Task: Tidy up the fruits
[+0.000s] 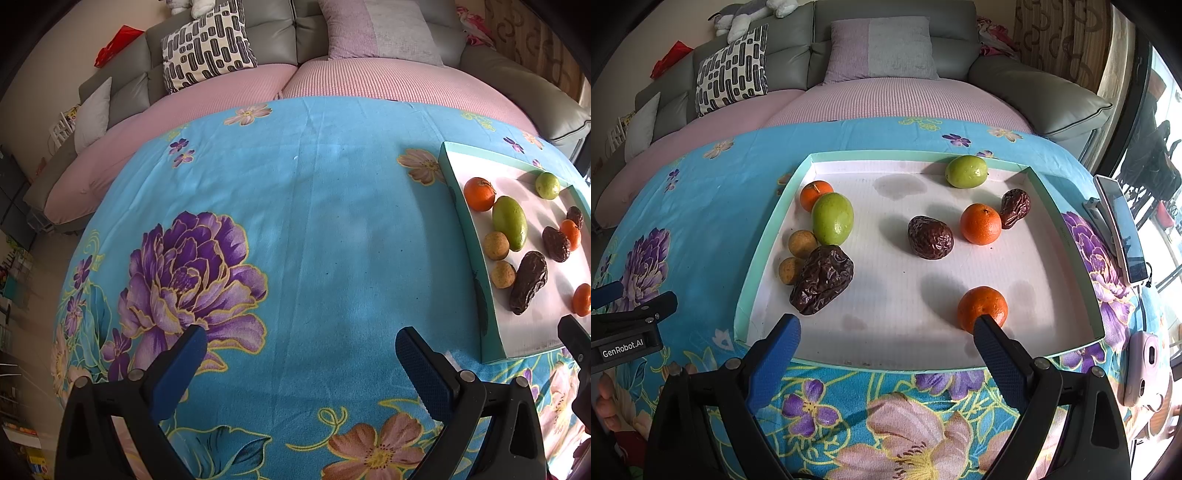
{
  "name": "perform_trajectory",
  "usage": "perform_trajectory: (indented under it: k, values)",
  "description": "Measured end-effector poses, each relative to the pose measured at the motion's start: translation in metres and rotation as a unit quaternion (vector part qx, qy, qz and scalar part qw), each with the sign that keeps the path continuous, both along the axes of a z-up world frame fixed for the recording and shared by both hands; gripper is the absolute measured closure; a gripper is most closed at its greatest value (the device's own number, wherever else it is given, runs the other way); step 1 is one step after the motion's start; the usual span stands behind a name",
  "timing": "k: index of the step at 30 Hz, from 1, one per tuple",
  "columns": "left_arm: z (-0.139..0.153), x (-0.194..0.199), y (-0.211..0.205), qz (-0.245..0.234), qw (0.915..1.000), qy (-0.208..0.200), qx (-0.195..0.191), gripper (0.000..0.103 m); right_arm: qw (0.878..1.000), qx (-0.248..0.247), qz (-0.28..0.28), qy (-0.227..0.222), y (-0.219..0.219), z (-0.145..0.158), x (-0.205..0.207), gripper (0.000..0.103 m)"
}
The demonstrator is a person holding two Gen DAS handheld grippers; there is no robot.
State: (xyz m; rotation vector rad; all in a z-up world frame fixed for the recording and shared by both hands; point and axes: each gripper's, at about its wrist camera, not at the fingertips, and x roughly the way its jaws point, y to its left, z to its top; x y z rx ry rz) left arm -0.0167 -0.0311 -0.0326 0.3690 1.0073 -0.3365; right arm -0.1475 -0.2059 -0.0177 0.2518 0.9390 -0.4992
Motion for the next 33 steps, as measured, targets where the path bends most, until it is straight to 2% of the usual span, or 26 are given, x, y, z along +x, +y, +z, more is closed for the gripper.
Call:
perform_trajectory:
  k: [33]
  values:
    - [0.0047, -0.0003, 0.0024, 0.007, 0.9999, -0.007, -0.004, 0.0, 1.0, 0.0, 0.002, 0.002, -0.0005, -0.0008, 0.0003, 0.008]
